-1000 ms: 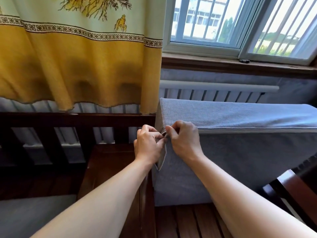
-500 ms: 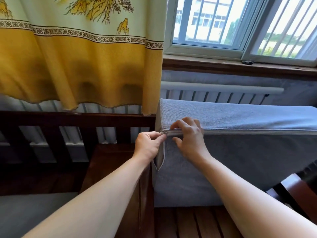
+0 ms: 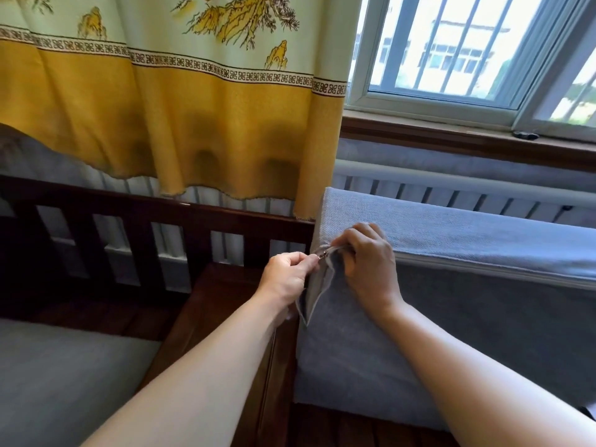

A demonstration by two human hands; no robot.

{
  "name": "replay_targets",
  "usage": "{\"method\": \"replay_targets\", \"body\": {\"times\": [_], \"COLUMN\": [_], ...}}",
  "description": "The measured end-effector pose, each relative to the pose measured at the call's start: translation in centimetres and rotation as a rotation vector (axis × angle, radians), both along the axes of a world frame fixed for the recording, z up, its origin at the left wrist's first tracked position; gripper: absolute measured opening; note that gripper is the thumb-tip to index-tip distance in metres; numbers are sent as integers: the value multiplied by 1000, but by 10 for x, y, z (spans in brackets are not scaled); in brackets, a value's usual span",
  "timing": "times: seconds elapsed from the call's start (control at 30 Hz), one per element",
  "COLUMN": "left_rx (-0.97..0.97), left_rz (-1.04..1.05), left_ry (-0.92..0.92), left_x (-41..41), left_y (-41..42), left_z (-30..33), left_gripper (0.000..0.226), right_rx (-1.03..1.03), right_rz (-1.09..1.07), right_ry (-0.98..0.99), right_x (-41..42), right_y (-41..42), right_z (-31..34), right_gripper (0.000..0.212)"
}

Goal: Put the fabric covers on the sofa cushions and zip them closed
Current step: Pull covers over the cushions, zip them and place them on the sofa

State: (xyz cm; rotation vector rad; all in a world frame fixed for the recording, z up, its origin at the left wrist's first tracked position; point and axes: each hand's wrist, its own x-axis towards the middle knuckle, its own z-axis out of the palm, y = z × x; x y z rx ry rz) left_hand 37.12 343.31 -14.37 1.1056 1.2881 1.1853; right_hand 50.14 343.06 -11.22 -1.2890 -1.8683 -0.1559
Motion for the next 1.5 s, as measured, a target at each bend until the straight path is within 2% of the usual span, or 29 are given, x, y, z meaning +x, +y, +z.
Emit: {"method": "replay_targets", "body": {"times": [0.17, 0.33, 0.4, 0.5, 0.7, 0.87, 1.0, 1.13, 1.2, 1.3, 1.37, 1.43, 1.5], "left_rx": [29, 33, 32, 55, 172, 253, 245, 144, 26, -175, -223, -224, -172], "left_rz": [-31, -61, -39, -18, -36, -38, -76, 33, 109, 158, 177, 180, 167], "left_ry": [-49, -88, -115, -99, 135, 299, 423, 556, 454, 26, -130, -203, -166], "left_x": [-1, -2, 1, 2, 4, 6, 6, 4, 8, 17, 21, 26, 29], "left_y": [6, 7, 4, 2, 3, 5, 7, 9, 10, 8, 2, -8, -12], "left_z": [-1, 2, 3, 8, 28, 38, 48, 49, 45, 45, 47, 51, 51], "left_gripper": [36, 36, 43, 43, 40, 34, 24, 25, 22, 24, 26, 26, 25], "right_rx": [-32, 6, 3, -40, -87, -120, -145, -155, -184, -207, -211, -218, -228], "right_rz": [-43, -70, -74, -92, -193, -176, -164, -167, -163, -139, -128, -125, -125], "right_ry": [15, -102, -80, -3, 89, 80, 119, 125, 127, 119, 109, 97, 90], "right_x": [-1, -2, -4, -7, -3, 0, 5, 8, 8, 11, 10, 10, 10], "right_y": [0, -2, -2, -1, -4, 1, 4, 3, 2, -1, -4, -6, -6], "right_z": [0, 0, 1, 1, 4, 9, 10, 8, 10, 13, 14, 16, 17], "right_gripper": [11, 6, 3, 10, 12, 10, 11, 12, 11, 9, 8, 7, 6]}}
